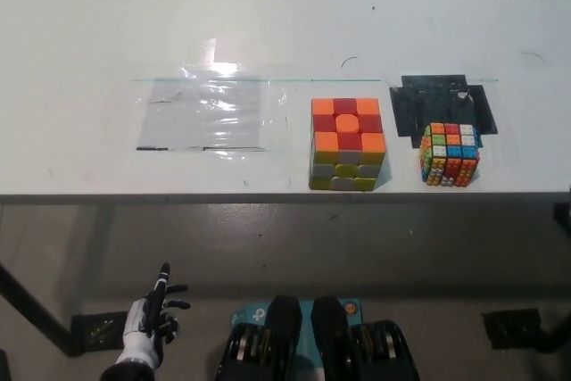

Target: The robot uses its right hand to pick up the small cube kept on the middle on the desk and place it on the bigger cube kept next to it

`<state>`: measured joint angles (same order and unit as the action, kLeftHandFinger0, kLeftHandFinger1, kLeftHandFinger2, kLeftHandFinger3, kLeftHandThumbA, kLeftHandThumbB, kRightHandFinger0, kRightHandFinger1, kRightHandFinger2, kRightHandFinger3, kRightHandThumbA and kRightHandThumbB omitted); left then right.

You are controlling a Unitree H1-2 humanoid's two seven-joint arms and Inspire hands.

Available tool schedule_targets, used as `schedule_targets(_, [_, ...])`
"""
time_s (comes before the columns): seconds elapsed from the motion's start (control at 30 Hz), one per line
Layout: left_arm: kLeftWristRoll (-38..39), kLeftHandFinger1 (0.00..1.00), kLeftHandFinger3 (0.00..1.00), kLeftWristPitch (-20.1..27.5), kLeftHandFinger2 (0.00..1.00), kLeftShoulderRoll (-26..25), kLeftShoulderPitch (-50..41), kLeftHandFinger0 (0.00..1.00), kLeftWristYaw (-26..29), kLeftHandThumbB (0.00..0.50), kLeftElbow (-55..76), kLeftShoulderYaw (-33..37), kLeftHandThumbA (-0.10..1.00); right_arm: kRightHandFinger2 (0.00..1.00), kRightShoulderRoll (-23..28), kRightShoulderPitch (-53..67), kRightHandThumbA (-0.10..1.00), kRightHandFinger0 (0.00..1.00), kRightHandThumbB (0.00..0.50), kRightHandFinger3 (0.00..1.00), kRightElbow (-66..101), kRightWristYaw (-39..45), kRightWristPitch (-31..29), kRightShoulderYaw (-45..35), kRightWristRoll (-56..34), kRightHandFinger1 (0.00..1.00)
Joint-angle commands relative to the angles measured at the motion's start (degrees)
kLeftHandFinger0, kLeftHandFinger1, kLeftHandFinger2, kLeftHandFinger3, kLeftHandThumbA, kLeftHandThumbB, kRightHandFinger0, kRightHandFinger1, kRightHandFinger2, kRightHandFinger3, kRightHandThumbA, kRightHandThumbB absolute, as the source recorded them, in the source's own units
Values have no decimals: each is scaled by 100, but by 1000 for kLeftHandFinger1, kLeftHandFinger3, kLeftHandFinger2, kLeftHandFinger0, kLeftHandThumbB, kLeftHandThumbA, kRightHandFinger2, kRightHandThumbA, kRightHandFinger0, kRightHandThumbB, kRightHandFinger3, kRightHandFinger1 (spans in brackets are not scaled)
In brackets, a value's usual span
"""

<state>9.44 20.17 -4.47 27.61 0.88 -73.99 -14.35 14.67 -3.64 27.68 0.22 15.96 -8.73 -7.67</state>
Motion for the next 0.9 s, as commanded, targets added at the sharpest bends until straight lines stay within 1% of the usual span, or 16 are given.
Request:
schedule_targets(0.0, [18, 70, 354, 230, 288, -106, 128, 0, -47, 500, 12, 53, 751, 1000, 457, -611, 436, 1000, 334, 1000, 150, 369, 137, 326, 442, 1000])
schedule_targets(0.07, [13, 70, 354, 226, 291, -116, 138, 0, -49, 500, 11, 75, 754, 1000, 602, -771, 442, 1000, 331, 1000, 61, 422, 101, 452, 534, 1000])
schedule_targets(0.1, [12, 84, 359, 229, 304, -122, 134, 3, -59, 500, 8, 88, 758, 1000, 655, -872, 468, 1000, 371, 1000, -14, 429, 117, 510, 578, 1000])
schedule_targets(0.13, [10, 68, 333, 234, 275, -126, 137, 1, -60, 500, -5, 97, 760, 1000, 748, -1059, 510, 1000, 383, 1000, -157, 468, 123, 606, 685, 1000])
schedule_targets(0.27, [62, 47, 287, 221, 255, -119, 137, 0, -66, 500, -10, 76, 751, 1000, 974, -1411, 569, 1000, 395, 1000, -680, 575, -216, 907, 968, 1000])
schedule_targets(0.33, [58, 60, 302, 221, 274, -127, 155, 0, -84, 500, -20, 85, 747, 1000, 1018, -1506, 584, 1000, 406, 1000, -812, 600, -241, 979, 985, 1000])
schedule_targets(0.37, [29, 70, 318, 208, 276, -131, 158, 0, -37, 500, -23, 104, 762, 1000, 1066, -1634, 627, 1000, 410, 1000, -1049, 655, -332, 1110, 1119, 1000])
schedule_targets(0.47, [42, 86, 317, 174, 302, -135, 179, 0, -25, 500, -4, 100, 768, 1000, 1157, -1855, 650, 1000, 401, 1000, -1462, 746, -492, 1345, 1318, 1000])
schedule_targets(0.5, [35, 70, 315, 192, 289, -132, 179, 0, -2, 500, -9, 103, 768, 1000, 1174, -1905, 629, 1000, 396, 1000, -1575, 752, -525, 1395, 1368, 1000])
schedule_targets(0.53, [36, 78, 324, 174, 299, -131, 170, 0, -17, 500, 16, 108, 768, 1000, 1209, -1963, 612, 1000, 387, 1000, -1713, 776, -561, 1466, 1444, 1000])
schedule_targets(0.6, [33, 65, 293, 181, 285, -136, 173, 0, -6, 500, 7, 111, 773, 1000, 1302, -2073, 626, 1000, 372, 1000, -1989, 850, -690, 1617, 1603, 1000])
schedule_targets(0.63, [24, 62, 291, 187, 285, -139, 174, 0, 0, 500, -3, 119, 773, 1000, 1348, -2130, 634, 1000, 379, 1000, -2101, 888, -699, 1696, 1681, 1000])
schedule_targets(0.67, [34, 66, 302, 155, 292, -140, 178, 0, -1, 500, -3, 113, 769, 1000, 1375, -2167, 611, 1000, 373, 1000, -2214, 916, -776, 1740, 1709, 1000])
schedule_targets(0.7, [10, 66, 285, 172, 284, -150, 184, 0, 19, 500, -34, 130, 780, 1000, 1422, -2229, 609, 1000, 373, 1000, -2393, 958, -897, 1816, 1762, 1000])
schedule_targets(0.8, [35, 74, 301, 157, 291, -167, 205, 0, -14, 500, -48, 120, 795, 1000, 1516, -2370, 654, 1000, 388, 1000, -2730, 1003, -1058, 1990, 1954, 1000])
schedule_targets(0.87, [73, 66, 301, 139, 279, -162, 196, 0, -34, 500, -31, 90, 791, 1000, 1547, -2389, 638, 1000, 373, 1000, -2788, 990, -1104, 2063, 2067, 1000])
